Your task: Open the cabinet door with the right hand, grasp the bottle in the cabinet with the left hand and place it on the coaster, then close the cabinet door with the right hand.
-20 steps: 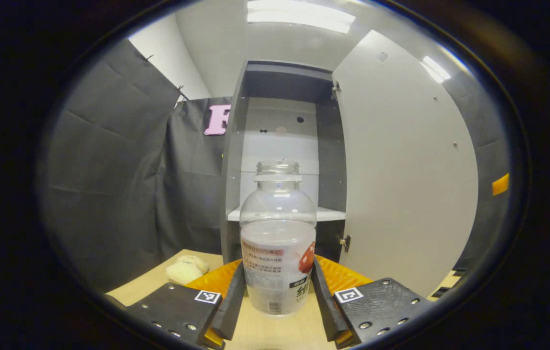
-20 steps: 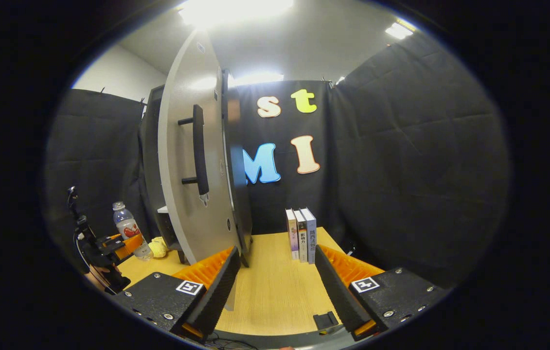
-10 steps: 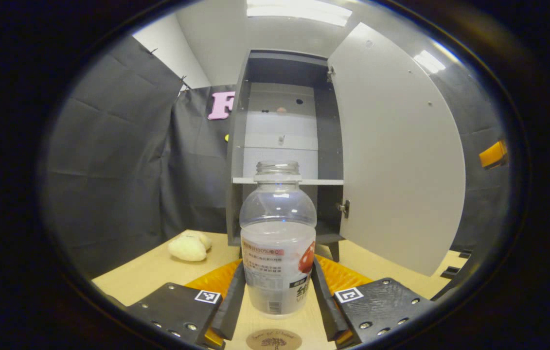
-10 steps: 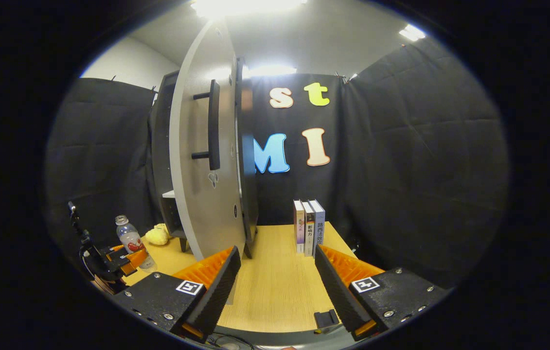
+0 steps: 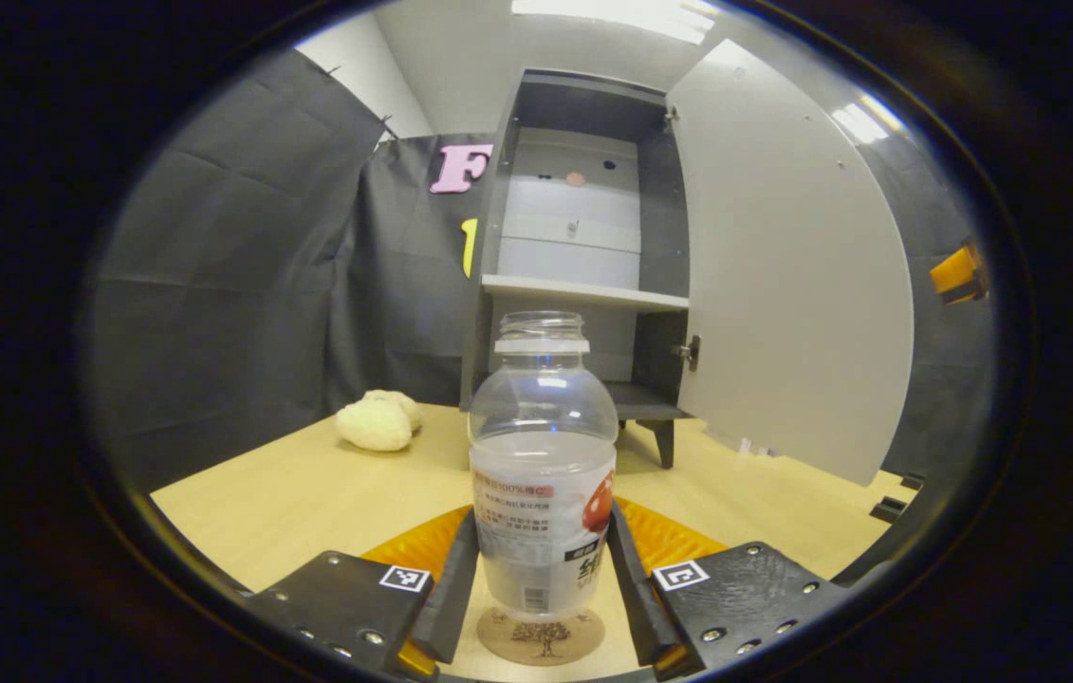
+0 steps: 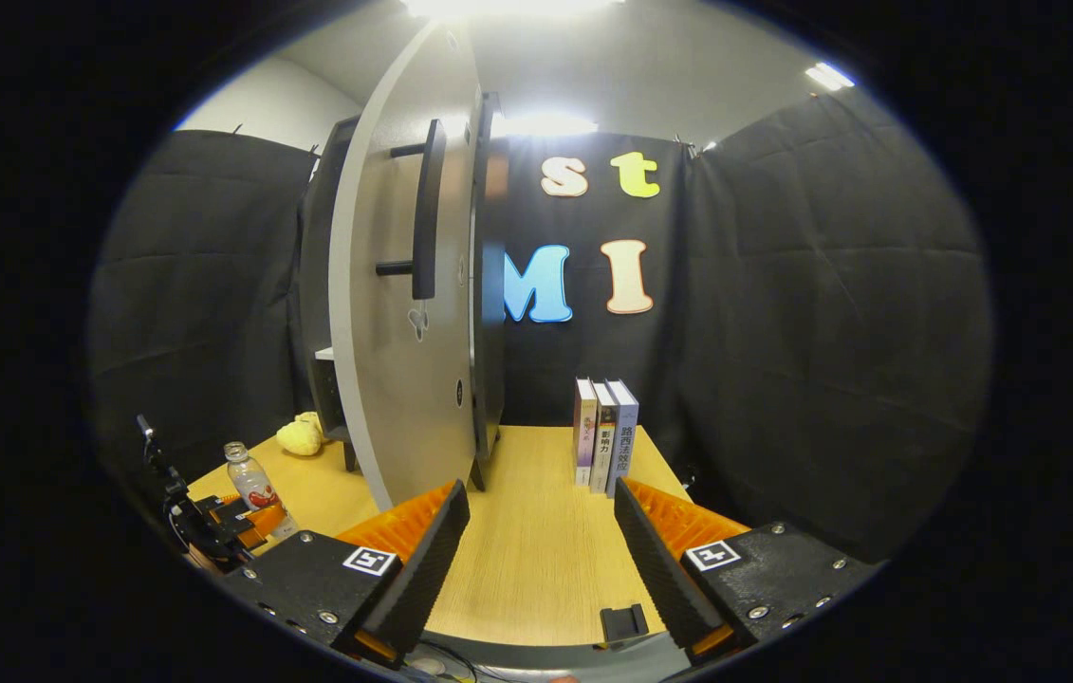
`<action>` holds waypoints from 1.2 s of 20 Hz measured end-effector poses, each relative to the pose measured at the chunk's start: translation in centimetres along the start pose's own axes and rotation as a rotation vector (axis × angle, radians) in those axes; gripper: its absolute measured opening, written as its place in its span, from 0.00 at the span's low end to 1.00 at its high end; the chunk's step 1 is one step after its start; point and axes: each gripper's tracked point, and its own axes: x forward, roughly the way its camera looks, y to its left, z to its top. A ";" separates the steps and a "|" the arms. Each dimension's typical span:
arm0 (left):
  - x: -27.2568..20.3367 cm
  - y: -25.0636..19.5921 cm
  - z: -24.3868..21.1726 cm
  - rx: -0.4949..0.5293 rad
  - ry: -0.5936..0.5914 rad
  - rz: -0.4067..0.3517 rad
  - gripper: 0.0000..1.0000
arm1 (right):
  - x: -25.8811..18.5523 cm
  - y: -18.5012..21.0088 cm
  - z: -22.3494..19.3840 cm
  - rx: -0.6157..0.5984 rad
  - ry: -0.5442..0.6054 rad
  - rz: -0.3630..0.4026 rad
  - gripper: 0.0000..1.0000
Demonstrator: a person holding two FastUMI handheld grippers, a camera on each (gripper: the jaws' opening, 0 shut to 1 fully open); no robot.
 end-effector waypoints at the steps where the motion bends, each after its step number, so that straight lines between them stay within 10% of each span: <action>1: 0.1 -0.1 -0.4 0.001 0.006 -0.002 0.65 | 0.1 0.0 -0.2 -0.001 0.006 0.000 0.95; 15: -0.6 -0.8 -4.8 0.070 0.047 0.057 0.73 | 0.6 0.3 -0.4 -0.011 0.013 0.015 0.95; 24: -1.5 -0.8 1.0 0.117 0.004 0.088 0.78 | -0.5 -0.1 2.3 0.016 -0.050 0.023 0.95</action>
